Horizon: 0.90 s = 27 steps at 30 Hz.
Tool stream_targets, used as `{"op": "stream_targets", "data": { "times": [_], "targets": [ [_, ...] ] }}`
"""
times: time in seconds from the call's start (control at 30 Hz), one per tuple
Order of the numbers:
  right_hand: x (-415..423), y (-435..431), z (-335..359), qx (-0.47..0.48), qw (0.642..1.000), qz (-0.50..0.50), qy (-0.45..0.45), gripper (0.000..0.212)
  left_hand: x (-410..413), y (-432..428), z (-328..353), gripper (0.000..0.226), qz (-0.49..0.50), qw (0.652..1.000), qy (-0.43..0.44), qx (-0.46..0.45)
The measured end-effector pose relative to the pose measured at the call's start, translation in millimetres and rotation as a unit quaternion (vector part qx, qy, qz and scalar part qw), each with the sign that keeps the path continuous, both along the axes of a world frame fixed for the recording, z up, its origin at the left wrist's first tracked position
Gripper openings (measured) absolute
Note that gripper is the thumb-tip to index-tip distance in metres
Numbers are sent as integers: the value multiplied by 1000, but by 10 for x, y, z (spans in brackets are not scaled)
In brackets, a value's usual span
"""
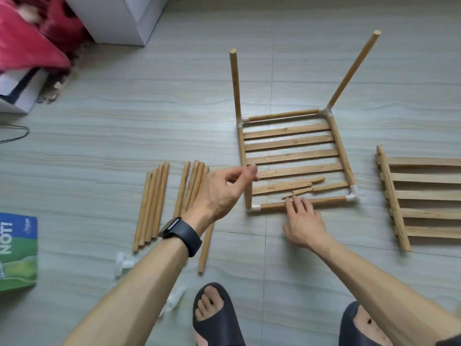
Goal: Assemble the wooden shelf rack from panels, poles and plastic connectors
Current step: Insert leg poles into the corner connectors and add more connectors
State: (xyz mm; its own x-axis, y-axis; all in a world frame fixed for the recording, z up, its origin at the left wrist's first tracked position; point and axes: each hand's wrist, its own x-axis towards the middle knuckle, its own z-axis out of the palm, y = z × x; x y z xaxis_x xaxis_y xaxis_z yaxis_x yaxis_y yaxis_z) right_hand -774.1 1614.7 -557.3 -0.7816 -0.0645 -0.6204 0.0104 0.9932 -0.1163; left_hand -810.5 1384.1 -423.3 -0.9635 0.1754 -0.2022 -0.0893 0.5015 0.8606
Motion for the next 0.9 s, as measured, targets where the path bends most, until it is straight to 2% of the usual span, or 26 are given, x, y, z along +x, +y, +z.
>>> {"op": "stream_targets", "data": {
  "times": [0.07, 0.2, 0.3, 0.4, 0.5, 0.53, 0.6, 0.67, 0.7, 0.77, 0.9],
  "targets": [
    [7, -52, 16, 11, 1000, 4, -7, 78, 15, 48, 26, 53, 10, 1000, 1, -17],
    [-12, -112, 72, 47, 998, 35, -20, 77, 18, 14, 27, 42, 23, 999, -19, 30],
    [5, -133, 70, 50, 997, 51, -40, 79, 74, -56, -3, 51, 34, 997, -23, 72],
    [100, -211, 4, 46, 995, 66, -55, 82, 143, -196, -139, 67, 55, 997, -35, 48],
    [210, -295, -98, 38, 995, 56, -69, 89, 180, -504, -440, 66, 184, 980, -70, 23],
    [237, -301, -133, 34, 996, 54, -65, 93, 188, -651, -570, 55, 225, 971, -78, -13],
    [271, -276, -185, 23, 997, 52, -57, 99, 234, -1000, -832, 37, 241, 949, -119, -165],
    [282, -229, -230, 13, 997, 54, -54, 103, 298, -1304, -1026, 41, 208, 904, -186, -324],
    [276, -204, -256, 11, 997, 57, -50, 103, 326, -1414, -1093, 45, 193, 881, -216, -374],
    [250, -168, -284, 13, 997, 64, -45, 104, 357, -1516, -1189, 45, 172, 855, -254, -419],
    [203, -122, -294, 26, 995, 80, -47, 104, 413, -1504, -1339, 32, 132, 830, -246, -483]
  ]
}}
